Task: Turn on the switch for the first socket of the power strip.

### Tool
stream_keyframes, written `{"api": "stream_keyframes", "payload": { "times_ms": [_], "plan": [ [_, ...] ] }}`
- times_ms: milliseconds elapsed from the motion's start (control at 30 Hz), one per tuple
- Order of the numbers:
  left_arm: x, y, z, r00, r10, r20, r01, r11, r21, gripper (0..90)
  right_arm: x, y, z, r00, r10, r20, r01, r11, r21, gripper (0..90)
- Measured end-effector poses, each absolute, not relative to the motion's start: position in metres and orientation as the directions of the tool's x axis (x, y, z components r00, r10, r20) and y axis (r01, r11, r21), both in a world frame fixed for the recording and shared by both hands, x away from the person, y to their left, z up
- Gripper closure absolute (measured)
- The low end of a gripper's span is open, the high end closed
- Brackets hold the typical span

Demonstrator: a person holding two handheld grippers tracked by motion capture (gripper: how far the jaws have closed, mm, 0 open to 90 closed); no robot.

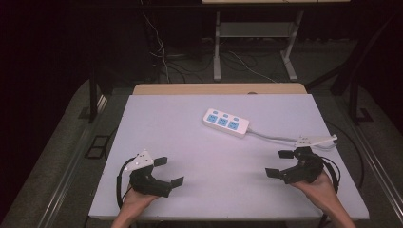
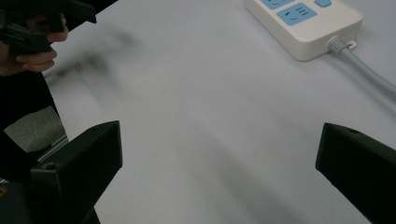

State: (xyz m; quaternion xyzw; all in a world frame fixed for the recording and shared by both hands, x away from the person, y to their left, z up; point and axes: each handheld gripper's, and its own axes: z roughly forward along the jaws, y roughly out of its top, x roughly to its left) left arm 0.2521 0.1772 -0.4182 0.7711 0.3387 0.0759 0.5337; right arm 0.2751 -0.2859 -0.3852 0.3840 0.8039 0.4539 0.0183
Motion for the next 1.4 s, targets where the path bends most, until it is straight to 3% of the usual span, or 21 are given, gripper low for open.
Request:
{"api": "stream_keyframes", "payload": {
  "times_ms": [1400],
  "plan": [
    [0.253, 0.179, -0.419, 0.757, 0.602, -0.253, 0.448, -0.196, 0.873, 0.0, 0.344, -0.245, -0.336, -0.77, 0.586, 0.254, 0.557, 0.423, 0.715, 0.2]
  ]
}}
